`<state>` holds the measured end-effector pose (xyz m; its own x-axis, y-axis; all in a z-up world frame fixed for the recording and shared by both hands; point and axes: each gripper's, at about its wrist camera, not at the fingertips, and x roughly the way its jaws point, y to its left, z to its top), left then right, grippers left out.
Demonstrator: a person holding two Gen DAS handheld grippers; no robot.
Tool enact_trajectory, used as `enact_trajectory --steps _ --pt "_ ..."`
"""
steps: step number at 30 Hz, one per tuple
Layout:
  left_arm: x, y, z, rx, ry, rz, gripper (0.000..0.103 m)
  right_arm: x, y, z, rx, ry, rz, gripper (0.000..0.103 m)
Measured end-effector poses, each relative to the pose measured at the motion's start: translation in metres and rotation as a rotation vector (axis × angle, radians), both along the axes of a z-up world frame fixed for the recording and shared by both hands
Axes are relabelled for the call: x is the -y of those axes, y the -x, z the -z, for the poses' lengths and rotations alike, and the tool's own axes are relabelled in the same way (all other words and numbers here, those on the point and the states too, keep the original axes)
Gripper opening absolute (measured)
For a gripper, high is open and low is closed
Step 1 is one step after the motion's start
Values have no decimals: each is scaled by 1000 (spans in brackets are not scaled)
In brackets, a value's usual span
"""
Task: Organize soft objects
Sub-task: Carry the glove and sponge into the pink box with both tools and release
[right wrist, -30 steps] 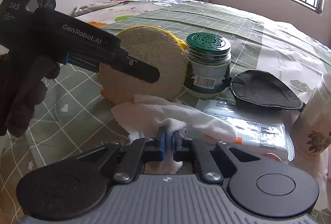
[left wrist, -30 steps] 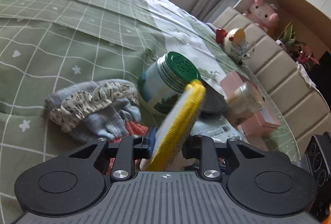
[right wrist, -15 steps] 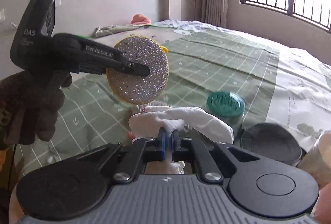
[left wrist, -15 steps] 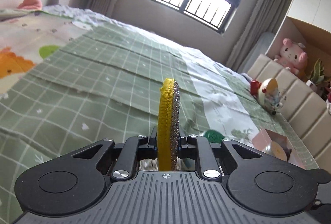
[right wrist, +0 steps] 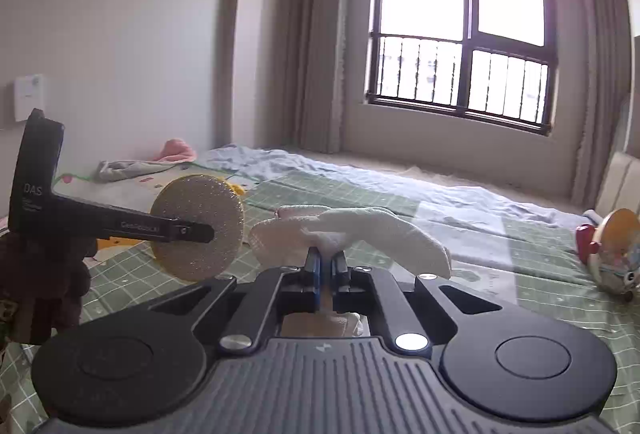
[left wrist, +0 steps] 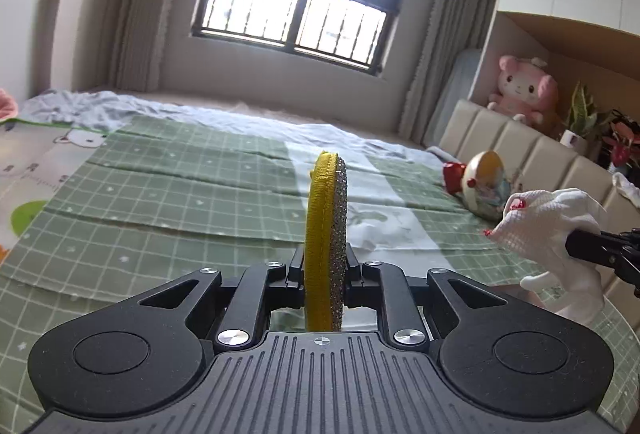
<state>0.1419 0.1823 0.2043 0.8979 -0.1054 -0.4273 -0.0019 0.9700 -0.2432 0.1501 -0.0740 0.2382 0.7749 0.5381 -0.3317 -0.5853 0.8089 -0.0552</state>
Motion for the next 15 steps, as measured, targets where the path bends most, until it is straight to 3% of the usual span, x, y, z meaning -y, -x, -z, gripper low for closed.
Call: enact_trajectory --steps 4,10,15 --pt "46 -19 -7 -2 -2 86 18 44 -8 1 13 -8 86 5" --pt "110 -50 -11 -21 61 214 18 99 -16 7 26 -18 177 5" --pt "163 -70 -7 -35 57 305 18 144 -28 13 9 -42 247 5"
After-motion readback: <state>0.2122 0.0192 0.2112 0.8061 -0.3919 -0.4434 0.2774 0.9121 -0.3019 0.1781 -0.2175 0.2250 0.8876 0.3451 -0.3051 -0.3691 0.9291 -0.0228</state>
